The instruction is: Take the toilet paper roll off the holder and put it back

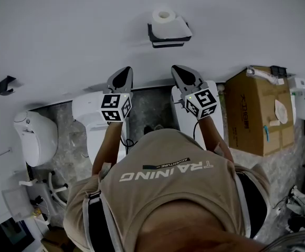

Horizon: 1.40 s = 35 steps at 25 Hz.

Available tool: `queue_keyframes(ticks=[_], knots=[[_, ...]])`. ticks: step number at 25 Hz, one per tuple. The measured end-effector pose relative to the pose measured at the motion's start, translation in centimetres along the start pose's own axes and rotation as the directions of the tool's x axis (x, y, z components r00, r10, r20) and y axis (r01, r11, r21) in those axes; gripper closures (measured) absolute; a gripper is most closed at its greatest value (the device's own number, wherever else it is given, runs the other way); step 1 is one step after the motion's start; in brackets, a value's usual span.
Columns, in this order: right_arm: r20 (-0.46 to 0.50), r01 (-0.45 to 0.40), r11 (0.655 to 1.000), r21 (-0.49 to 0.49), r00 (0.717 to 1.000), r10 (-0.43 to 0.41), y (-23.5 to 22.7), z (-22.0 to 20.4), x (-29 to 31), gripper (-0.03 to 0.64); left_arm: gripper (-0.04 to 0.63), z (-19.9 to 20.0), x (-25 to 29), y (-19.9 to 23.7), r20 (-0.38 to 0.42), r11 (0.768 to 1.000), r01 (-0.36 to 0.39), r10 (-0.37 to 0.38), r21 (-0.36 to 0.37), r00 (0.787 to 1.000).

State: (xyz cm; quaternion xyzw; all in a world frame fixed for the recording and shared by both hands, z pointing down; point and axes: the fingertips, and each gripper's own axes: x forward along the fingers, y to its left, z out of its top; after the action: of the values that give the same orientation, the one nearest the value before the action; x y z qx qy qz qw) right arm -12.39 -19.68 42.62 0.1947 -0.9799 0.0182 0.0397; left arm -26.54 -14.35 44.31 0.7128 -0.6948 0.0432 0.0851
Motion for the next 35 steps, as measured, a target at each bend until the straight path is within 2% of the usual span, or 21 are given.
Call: queue_keyframes(ticks=[9, 24, 35], knots=[[0.027, 0.01, 1.0, -0.025, 1.0, -0.009, 1.0, 1.3, -0.4, 0.606, 0.589, -0.7, -1.1, -0.2, -0.021, 0.999, 0.031, -0.03, 0.033, 0.999], [-0.003, 0.044, 0.999, -0.014, 0.999, -0.044, 0.6, 0.2, -1.5, 0.606, 0.589, -0.4, 0.3, -1.3, -0.018, 0.996, 0.086, -0.086, 0.021, 0.996], [-0.007, 0.029, 1.0, -0.01, 1.0, -0.029, 0.3, -0.1, -0.9, 0.606, 0.589, -0.8, 0.7, -0.9, -0.015, 0.998, 0.066, -0.066, -0.011, 0.998]])
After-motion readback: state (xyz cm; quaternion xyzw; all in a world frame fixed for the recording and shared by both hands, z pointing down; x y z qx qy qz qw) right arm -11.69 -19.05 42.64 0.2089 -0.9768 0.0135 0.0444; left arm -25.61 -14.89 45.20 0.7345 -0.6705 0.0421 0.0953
